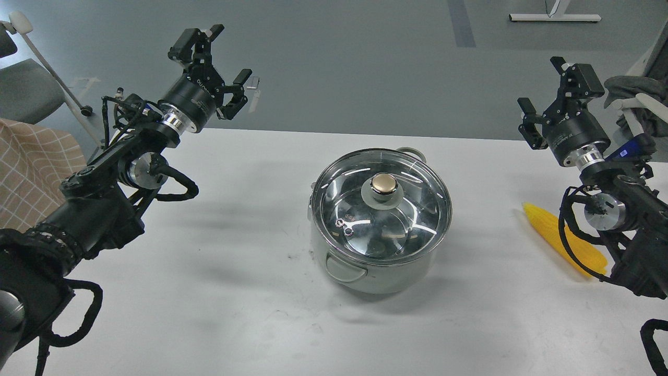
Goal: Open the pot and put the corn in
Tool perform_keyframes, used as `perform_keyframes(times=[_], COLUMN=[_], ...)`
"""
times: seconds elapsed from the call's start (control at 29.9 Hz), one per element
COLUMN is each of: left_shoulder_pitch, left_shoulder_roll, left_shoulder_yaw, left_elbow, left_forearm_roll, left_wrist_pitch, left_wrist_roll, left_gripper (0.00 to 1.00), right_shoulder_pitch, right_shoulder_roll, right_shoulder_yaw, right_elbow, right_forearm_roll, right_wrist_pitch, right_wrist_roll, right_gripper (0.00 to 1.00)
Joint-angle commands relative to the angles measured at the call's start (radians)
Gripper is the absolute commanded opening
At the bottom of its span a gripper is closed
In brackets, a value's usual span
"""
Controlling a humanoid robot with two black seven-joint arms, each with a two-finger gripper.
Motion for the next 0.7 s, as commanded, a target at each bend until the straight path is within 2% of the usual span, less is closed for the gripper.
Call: perform_keyframes(times=[0.0,0.13,0.67], left_shoulder_pitch=[0.000,0.002,0.005], left_shoulder_roll=[-0.008,-0.013,-0.008], left_shoulder_yaw=[-0.004,0.002,0.010], left_elbow=[-0.001,-0.002,-0.036], left_forearm_roll=[-0.002,-0.005,-0.005], left_wrist_pitch=[0.011,0.042,0.057], left_wrist_roll=[-0.013,-0.016,-0.043], left_gripper=[0.98,0.98,0.98], right_shoulder_pitch=[0.014,0.011,0.004], right_shoulder_roll=[0.013,0.013,0.026], right_shoulder_yaw=[-0.002,-0.002,0.000], right_elbow=[0.001,0.006,0.014], right_forearm_roll=[-0.001,-0.001,-0.001], right_wrist_pitch=[-0.016,-0.006,0.011], right_wrist_roll=[0.000,0.000,0.000], right_gripper=[1.00,1.00,1.00])
